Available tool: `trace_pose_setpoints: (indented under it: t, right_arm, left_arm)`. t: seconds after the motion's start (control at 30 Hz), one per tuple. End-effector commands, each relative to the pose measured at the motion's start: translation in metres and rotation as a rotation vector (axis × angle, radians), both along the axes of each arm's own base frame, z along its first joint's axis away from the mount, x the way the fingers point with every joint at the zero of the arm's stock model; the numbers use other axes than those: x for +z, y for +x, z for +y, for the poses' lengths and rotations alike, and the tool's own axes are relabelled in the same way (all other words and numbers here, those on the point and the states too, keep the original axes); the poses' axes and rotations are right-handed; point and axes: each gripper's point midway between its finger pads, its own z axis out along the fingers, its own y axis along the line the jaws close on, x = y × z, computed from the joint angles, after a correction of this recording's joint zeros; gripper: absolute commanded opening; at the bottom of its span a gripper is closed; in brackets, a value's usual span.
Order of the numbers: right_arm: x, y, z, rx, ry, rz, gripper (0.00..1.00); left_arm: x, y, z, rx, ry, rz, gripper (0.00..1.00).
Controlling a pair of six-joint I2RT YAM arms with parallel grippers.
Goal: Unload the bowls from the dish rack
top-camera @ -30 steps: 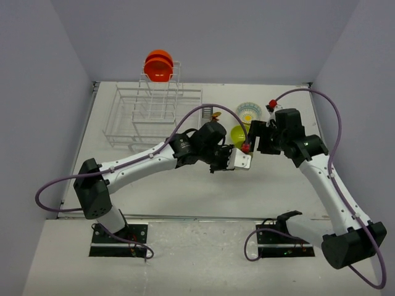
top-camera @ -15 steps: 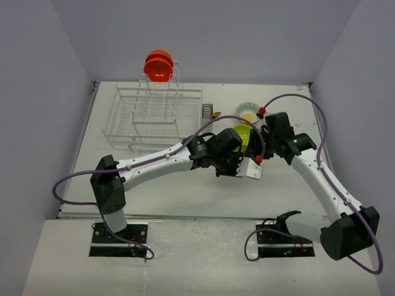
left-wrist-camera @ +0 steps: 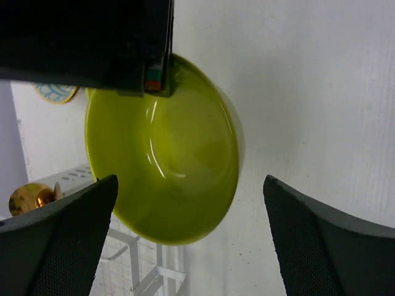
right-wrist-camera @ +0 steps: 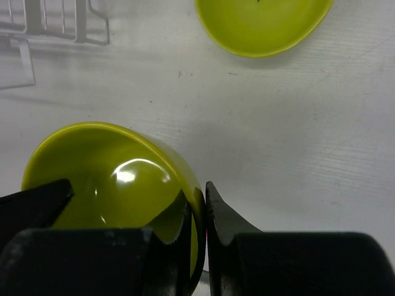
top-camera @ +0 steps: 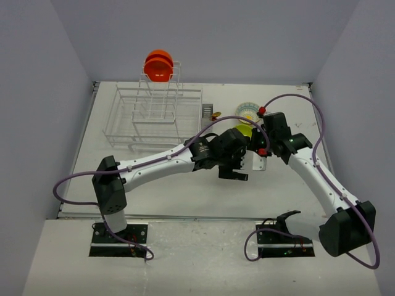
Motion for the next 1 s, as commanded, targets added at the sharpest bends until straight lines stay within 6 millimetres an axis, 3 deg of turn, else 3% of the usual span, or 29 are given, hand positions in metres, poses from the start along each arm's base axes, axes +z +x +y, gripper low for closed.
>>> trace_pose_setpoints:
  t: [0.0,0.07,0.2,0.23,0.3,0.33,0.37,0.43,0.47,0.53,0.57,0.67,0.83,0.97]
  right_arm:
    - [0.024,0.044,-0.011,-0.167,0.053,-0.133,0.0]
    - [0.031,0.07,-0.031,-0.297,0.076,-0.194,0.0]
    - [0.033,0.107,-0.061,-0.48,0.07,-0.28,0.0]
    - [0.031,0.119,-0.061,-0.5,0.074,-0.293,0.0]
    - [0.032,0.135,-0.061,-0.511,0.075,-0.313,0.0]
    - [0.016,0.143,-0.06,-0.517,0.061,-0.275,0.0]
    - [0.012,0.149,-0.057,-0.509,0.061,-0.267,0.0]
    - [0.007,0.163,-0.054,-0.507,0.066,-0.264,0.0]
    - [-0.01,0.167,-0.053,-0.509,0.051,-0.23,0.0]
    - [-0.018,0.174,-0.052,-0.515,0.054,-0.221,0.0]
    - [-0.027,0.174,-0.051,-0.514,0.05,-0.201,0.0]
    - [-0.039,0.172,-0.053,-0.532,0.049,-0.193,0.0]
    - [-0.049,0.172,-0.056,-0.54,0.034,-0.193,0.01]
    - [-0.055,0.168,-0.053,-0.525,0.039,-0.168,0.18]
  left_arm:
    - [0.036,0.032,0.01,0.204,-0.112,-0.126,1.0]
    - [0.04,0.044,0.025,0.371,-0.148,-0.151,1.0]
    - [0.077,0.075,0.076,0.812,-0.314,-0.294,1.0]
    - [0.086,0.081,0.097,0.937,-0.333,-0.364,1.0]
    - [0.104,0.081,0.114,1.074,-0.429,-0.357,1.0]
    - [0.109,0.079,0.118,1.116,-0.476,-0.324,1.0]
    - [0.127,0.079,0.123,1.137,-0.541,-0.289,1.0]
    - [0.139,0.079,0.121,1.165,-0.644,-0.153,1.0]
    - [0.145,0.083,0.138,1.21,-0.66,-0.116,1.0]
    - [0.161,0.084,0.137,1.184,-0.741,0.024,1.0]
    - [0.175,0.089,0.152,1.195,-0.805,0.04,1.0]
    - [0.189,0.087,0.168,1.184,-0.892,0.019,1.0]
    - [0.188,0.092,0.19,1.26,-0.947,-0.002,1.0]
    - [0.188,0.104,0.204,1.322,-0.987,0.006,1.0]
